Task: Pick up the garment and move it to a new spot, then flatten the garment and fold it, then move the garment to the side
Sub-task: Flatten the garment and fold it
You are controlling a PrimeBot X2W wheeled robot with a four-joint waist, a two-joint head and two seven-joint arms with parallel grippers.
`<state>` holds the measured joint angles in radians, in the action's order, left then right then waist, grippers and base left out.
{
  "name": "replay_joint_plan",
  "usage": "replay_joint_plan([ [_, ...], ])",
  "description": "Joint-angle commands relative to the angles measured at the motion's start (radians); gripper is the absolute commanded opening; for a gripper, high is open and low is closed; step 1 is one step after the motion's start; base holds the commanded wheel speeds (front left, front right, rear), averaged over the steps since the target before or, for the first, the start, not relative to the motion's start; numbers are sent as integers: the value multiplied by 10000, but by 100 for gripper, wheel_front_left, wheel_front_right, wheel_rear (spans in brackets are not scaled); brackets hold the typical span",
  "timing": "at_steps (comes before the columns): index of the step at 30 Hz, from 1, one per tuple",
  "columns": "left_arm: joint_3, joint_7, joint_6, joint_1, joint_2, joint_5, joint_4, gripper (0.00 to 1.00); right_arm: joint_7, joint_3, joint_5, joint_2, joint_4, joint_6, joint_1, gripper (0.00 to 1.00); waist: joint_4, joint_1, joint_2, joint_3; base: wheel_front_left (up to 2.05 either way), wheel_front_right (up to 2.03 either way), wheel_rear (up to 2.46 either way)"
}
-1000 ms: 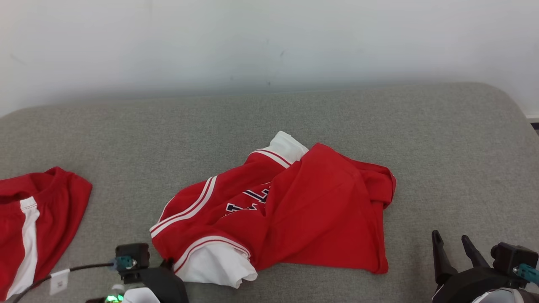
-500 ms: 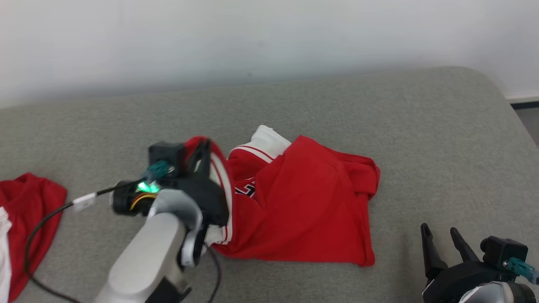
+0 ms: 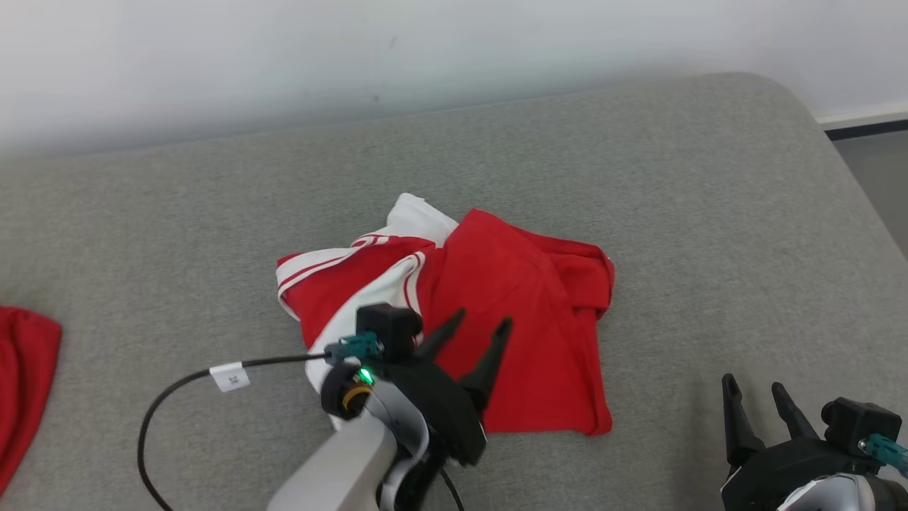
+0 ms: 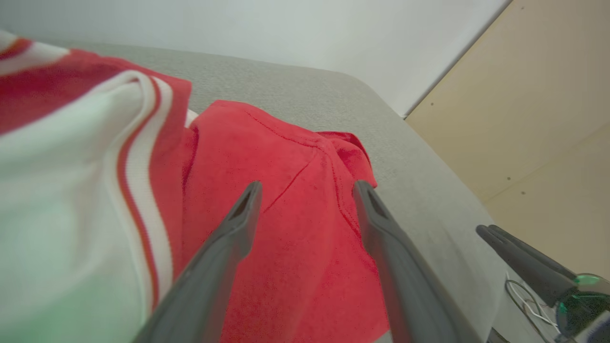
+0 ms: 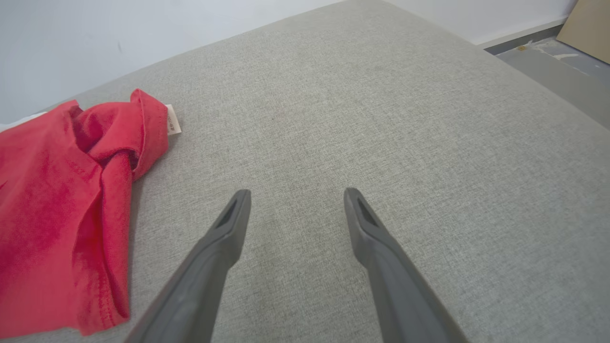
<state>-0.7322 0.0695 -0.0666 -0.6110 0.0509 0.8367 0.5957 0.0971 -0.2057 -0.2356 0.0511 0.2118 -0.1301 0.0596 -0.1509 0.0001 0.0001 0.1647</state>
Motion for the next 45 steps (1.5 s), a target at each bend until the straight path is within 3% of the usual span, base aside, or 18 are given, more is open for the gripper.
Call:
replay_joint_plan([
  [1,-194,0,-117,233,5,326,-136,100,-20,-16,64,-14,22,-15,-40,100,421,-1,-1,-190,0,0,0],
  [7,-45,724,395,431,376,108,-250,100,37,112,3,-11,12,-15,-137,100,935,-1,-1,-488,0,0,0],
  [14,480,662,1700,910,1752,-143,-584,100,141,188,18,-9,-64,-15,-281,100,1100,-1,-1,-735,0,0,0],
  [18,477,-37,1622,1077,2007,175,-594,100,220,130,112,-6,-129,-15,-313,100,1011,-1,-1,-735,0,0,0],
  [22,371,-631,1411,1203,1860,548,-595,100,264,140,131,-13,-223,-15,-252,100,850,-1,-1,-693,0,0,0],
  [25,318,-912,1503,1220,1886,615,-495,100,298,82,171,-9,-279,-15,-285,100,779,-1,-1,-679,0,0,0],
  [26,310,-936,1554,1184,1884,593,-471,80,312,74,174,-11,-293,-15,-299,100,761,-1,-1,-673,0,0,0],
  [27,330,-882,1603,1149,1874,577,-456,26,299,68,174,-13,-310,-15,-318,100,750,-1,-1,-671,0,0,0],
  [28,324,-835,1600,1110,1876,534,-461,0,305,62,173,-13,-328,-15,-330,100,746,-1,-1,-669,0,0,0],
  [31,340,-417,1741,953,1954,275,-569,0,319,0,166,-11,-346,-15,-367,100,780,-1,-1,-694,0,0,0],
  [35,501,460,2447,1018,2211,-299,-920,0,311,3,112,-13,-321,-15,-415,100,917,-1,-1,-802,0,0,0],
  [41,843,1380,4298,2026,3255,-1217,-1962,0,271,-108,97,-14,-269,-15,-519,100,1282,-1,-1,-983,0,0,0],
  [43,723,1244,4903,2556,3538,-1474,-2267,0,296,-164,91,-8,-294,-15,-589,100,1445,-1,-1,-1020,0,0,0],
  [45,605,847,5236,3043,3629,-1359,-2483,0,331,-158,74,-11,-282,-15,-600,100,1620,-1,-1,-1032,0,0,0],
])
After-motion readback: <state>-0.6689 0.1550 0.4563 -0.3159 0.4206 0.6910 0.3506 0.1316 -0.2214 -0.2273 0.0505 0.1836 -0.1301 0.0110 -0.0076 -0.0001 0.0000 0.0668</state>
